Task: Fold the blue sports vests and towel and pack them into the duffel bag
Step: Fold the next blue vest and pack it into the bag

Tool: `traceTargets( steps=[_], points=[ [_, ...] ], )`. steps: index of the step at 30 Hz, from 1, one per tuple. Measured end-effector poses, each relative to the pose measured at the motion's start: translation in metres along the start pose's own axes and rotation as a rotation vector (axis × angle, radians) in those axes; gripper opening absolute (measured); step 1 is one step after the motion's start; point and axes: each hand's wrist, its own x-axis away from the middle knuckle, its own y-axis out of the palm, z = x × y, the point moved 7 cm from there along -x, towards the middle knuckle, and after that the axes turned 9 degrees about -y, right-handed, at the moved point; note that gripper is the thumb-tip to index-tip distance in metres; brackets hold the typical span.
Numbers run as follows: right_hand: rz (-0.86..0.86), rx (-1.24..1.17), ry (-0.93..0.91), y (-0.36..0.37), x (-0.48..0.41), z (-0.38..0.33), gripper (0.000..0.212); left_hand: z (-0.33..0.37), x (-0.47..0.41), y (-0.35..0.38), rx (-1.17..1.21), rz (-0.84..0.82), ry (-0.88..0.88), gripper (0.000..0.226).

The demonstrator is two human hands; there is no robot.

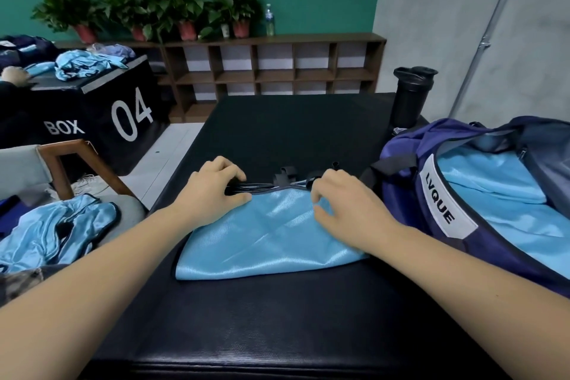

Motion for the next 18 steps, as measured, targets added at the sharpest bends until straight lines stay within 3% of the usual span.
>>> traceTargets(
  steps=[4,9,12,16,18],
  points=[
    [-0.204,0.014,0.046,0.026,0.008,0.003,0.026,0.001,0.004,0.006,0.019,-0.064,0.021,0.028],
    [-0.250,0.020,0.017,0.024,0.009,-0.004,0.026,0.001,0.008,-0.003,-0.010,-0.057,0.052,0.016],
    [-0.291,0.017,-0.010,0.018,0.014,-0.015,0.015,0.002,0.016,-0.014,-0.027,-0.148,0.067,0.005],
    [-0.376,-0.028,-0.048,0.008,0.025,-0.034,0.019,0.001,0.035,-0.025,-0.062,-0.365,0.058,0.015],
    [-0.400,-0.041,-0.057,0.003,0.030,-0.041,0.020,0.000,0.042,-0.026,-0.072,-0.395,0.065,0.016]
  ],
)
